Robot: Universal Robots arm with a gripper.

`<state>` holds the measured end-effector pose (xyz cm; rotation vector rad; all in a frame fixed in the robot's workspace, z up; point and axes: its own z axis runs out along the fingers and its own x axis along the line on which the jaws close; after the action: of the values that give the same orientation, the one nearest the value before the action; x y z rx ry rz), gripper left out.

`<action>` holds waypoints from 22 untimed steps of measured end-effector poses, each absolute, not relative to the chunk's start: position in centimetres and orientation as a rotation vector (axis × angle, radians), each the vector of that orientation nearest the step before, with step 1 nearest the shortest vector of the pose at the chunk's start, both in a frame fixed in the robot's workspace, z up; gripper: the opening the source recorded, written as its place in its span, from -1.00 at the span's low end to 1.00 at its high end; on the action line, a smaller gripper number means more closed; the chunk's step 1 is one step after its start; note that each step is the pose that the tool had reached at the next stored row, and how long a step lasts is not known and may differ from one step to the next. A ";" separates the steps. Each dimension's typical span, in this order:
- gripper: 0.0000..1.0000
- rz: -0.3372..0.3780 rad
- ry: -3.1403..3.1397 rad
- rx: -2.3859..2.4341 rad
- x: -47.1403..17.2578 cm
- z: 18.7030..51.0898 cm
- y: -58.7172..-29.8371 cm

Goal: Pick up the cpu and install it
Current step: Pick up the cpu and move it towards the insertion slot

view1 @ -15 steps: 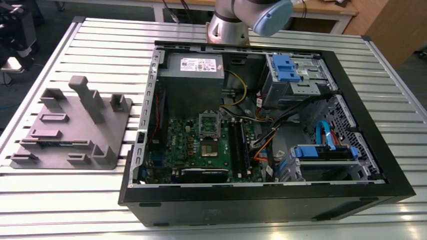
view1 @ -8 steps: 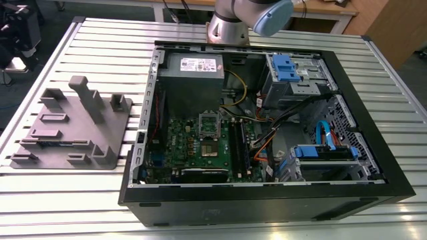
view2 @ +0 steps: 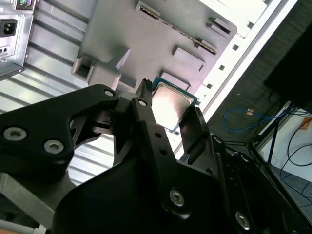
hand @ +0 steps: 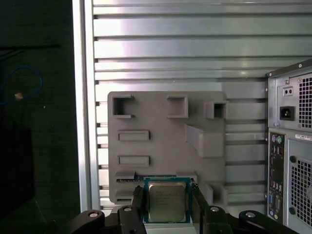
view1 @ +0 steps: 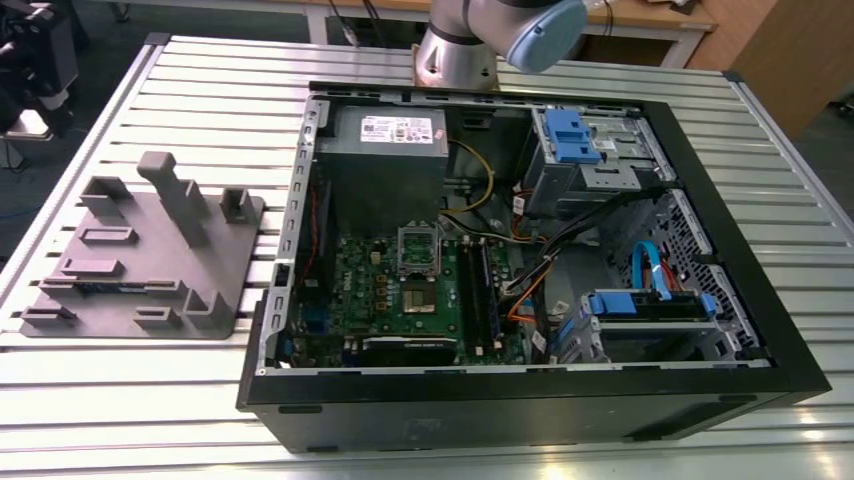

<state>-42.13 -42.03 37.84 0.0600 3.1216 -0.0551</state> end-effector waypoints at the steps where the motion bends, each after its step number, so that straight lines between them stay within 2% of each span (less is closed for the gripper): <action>1: -0.06 -0.055 3.122 0.060 -42.1 38.0 -42.0; 22: -0.06 -0.055 3.122 0.060 -39.3 38.4 -42.0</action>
<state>-39.27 -42.03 38.35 0.0599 3.1216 -0.0549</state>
